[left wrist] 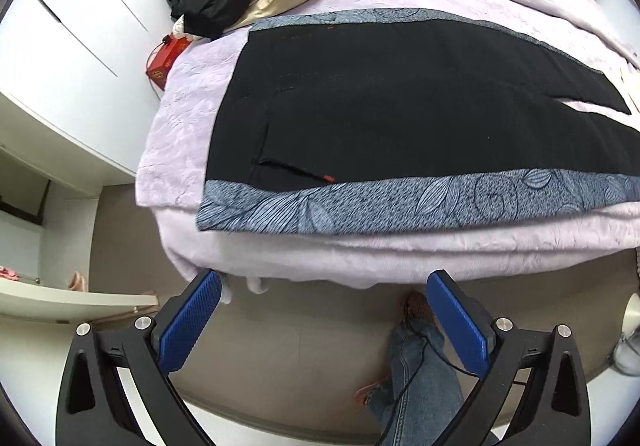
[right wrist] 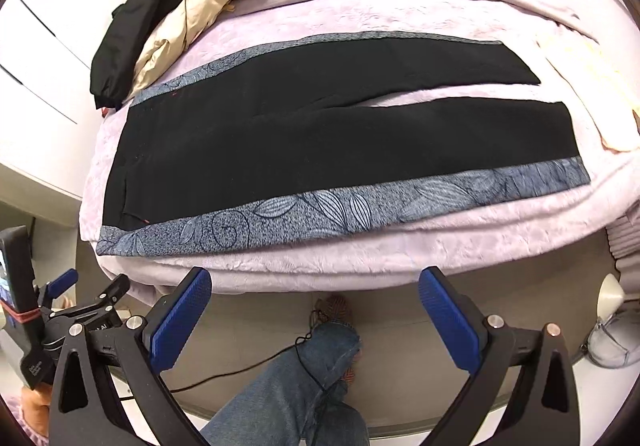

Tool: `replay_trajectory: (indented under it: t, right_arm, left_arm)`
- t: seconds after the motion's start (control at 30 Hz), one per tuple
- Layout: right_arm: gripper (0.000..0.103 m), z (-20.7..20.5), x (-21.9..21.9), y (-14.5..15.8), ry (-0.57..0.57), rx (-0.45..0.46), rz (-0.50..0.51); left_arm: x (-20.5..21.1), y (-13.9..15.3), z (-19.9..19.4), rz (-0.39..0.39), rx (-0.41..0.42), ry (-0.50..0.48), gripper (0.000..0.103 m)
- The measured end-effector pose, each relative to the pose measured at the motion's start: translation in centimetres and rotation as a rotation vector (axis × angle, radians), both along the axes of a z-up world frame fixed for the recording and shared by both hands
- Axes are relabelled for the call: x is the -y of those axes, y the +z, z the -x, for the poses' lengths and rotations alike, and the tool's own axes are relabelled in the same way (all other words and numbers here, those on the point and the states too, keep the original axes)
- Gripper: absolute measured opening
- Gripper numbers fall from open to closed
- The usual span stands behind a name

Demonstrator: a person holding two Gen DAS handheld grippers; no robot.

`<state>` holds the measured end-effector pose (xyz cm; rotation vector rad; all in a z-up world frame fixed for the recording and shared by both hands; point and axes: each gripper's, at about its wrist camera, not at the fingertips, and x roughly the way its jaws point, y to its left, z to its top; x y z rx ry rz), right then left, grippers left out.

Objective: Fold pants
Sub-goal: 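Grasp the patterned band edge of the black trousers with both grippers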

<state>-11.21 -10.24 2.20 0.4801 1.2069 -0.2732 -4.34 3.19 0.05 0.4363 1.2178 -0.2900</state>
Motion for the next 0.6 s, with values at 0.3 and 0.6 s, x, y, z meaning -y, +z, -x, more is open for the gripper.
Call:
replay_trajectory:
  t: [0.3, 0.6]
  right_arm:
    - [0.103, -1.6, -0.9, -2.2, 0.039, 0.098, -0.178]
    - [0.101, -3.0, -0.8, -11.9, -0.068, 0.158, -0.632]
  left_arm:
    - [-2.2, -0.2, -1.4, 0.139, -0.038, 0.059, 0.103]
    - [-5.0, -5.4, -4.6, 0.311, -0.16, 0.223, 0.103]
